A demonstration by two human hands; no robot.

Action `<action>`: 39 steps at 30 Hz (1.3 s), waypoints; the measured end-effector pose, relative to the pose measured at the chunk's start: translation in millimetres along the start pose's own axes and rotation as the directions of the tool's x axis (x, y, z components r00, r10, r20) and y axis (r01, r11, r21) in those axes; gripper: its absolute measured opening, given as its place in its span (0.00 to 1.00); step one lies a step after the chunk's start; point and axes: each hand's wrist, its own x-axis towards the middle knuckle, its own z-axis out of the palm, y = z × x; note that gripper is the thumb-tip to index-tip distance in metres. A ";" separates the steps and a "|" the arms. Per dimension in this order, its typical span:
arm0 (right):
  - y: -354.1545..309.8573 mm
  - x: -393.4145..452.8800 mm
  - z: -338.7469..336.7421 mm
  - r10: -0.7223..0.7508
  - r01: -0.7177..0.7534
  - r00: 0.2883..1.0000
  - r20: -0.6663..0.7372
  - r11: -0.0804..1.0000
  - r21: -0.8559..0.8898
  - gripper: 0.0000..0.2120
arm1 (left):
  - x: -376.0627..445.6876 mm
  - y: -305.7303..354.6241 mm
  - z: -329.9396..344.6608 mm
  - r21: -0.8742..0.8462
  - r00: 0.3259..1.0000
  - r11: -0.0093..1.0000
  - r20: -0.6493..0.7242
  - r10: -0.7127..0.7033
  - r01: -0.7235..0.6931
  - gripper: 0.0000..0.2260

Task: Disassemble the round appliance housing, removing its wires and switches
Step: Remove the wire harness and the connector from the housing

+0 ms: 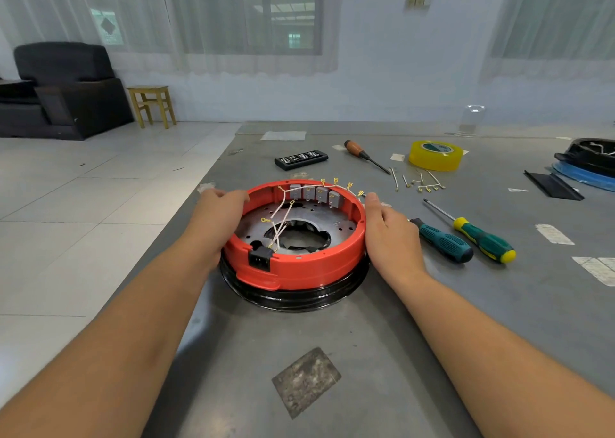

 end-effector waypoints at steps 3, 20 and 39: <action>-1.7 -1.6 1.1 -0.006 0.006 1.000 0.020 1.000 0.028 0.30 | -0.9 -3.5 0.7 -0.135 0.989 0.985 0.118 -0.089 0.104 0.20; -7.3 9.7 13.7 0.039 -0.130 0.985 0.166 0.797 0.590 0.48 | 4.5 -24.7 10.7 -0.476 0.974 0.867 0.085 0.210 -0.145 0.25; -19.9 1.5 25.9 0.087 -0.383 0.912 0.400 0.527 0.759 0.23 | 22.0 -16.2 42.3 -0.500 0.921 0.780 -0.111 0.372 -0.375 0.26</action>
